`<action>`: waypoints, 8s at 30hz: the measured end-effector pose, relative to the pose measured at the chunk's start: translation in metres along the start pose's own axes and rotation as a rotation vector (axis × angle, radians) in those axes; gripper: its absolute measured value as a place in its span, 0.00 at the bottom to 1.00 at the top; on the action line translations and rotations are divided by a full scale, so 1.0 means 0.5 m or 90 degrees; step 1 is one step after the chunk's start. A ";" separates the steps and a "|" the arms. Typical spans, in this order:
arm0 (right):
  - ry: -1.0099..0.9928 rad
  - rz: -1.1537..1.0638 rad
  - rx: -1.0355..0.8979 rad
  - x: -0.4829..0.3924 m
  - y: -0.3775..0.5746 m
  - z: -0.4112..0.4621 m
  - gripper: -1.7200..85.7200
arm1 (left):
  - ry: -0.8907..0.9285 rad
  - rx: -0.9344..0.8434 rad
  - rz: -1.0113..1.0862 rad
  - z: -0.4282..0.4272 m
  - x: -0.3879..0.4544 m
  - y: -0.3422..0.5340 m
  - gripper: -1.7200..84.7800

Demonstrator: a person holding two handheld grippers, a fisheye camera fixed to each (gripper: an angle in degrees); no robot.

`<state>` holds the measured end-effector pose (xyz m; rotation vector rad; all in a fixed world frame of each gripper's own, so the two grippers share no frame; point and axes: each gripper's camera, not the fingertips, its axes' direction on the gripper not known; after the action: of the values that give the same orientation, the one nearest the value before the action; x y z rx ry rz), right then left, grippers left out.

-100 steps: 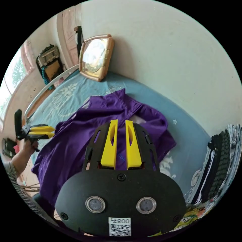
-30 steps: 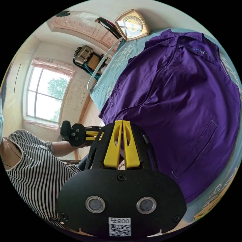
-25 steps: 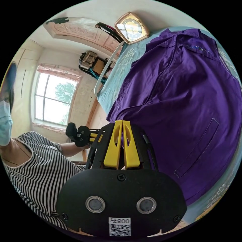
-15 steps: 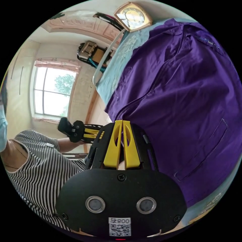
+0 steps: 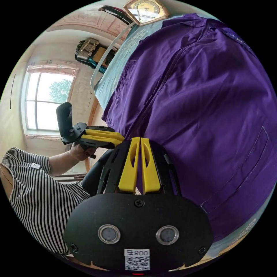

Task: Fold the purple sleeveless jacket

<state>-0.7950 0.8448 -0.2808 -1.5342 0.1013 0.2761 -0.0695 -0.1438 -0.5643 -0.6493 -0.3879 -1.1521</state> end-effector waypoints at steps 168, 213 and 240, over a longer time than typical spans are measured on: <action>-0.018 -0.023 0.246 0.273 -0.407 0.205 0.02 | 0.109 0.171 -0.028 0.159 -0.557 -0.841 0.02; 0.371 -0.043 0.216 0.613 -1.287 0.143 0.02 | 0.168 0.172 -0.021 0.106 -0.682 -0.939 0.03; 0.311 0.107 0.291 0.880 -0.800 -0.004 0.02 | -0.070 0.231 -0.119 -0.135 -0.823 -0.995 0.02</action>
<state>-0.2743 0.8877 0.0031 -1.1096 0.6375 -0.0003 -0.6865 -0.0213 -0.7248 -0.3631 -0.7441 -1.1860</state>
